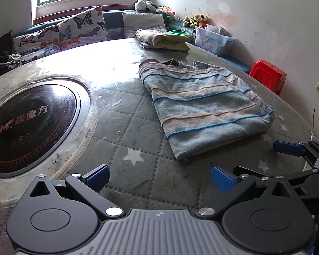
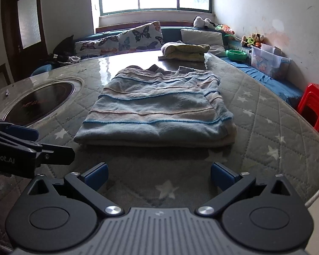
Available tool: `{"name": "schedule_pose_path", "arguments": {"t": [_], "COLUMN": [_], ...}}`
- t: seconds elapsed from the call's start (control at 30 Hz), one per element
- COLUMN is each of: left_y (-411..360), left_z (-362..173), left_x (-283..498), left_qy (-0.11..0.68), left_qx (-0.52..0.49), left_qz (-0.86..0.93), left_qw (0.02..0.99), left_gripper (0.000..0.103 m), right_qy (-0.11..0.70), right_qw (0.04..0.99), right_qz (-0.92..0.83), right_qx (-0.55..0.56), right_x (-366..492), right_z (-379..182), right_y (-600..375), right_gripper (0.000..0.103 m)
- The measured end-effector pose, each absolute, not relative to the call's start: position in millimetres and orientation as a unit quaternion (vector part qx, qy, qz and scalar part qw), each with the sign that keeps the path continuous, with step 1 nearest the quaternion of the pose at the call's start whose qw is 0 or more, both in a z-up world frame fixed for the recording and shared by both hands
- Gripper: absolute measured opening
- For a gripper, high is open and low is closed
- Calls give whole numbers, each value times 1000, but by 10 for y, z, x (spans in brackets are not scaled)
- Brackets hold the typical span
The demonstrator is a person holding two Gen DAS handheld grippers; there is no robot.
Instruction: Fold clothes
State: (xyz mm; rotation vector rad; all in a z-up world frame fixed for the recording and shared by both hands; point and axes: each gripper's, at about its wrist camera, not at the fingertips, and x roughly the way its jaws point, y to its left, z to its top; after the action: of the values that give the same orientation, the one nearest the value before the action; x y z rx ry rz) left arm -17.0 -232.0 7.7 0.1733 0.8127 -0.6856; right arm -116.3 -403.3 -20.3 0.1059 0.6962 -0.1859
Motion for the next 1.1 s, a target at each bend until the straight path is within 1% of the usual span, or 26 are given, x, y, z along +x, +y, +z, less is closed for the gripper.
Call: {"name": "schedule_pose_path", "arguments": {"t": [0.2,1.1], "left_y": [-2305,-2225], "left_z": [42,33], "left_x": [-201,-334], "left_qy": [394,393], "left_qx": [86,95], "left_qz": [-325,-319], "left_qw": [855,857], "left_gripper": [103,103], "right_qy": [343,347], "right_qw": [934,932], "right_qz": [-98,-99], "right_qx": [38,36], "right_x": [-1179,-1364], "right_z": [-239,-221], "right_y": [-3916,-3814], "right_gripper": [103,103]}}
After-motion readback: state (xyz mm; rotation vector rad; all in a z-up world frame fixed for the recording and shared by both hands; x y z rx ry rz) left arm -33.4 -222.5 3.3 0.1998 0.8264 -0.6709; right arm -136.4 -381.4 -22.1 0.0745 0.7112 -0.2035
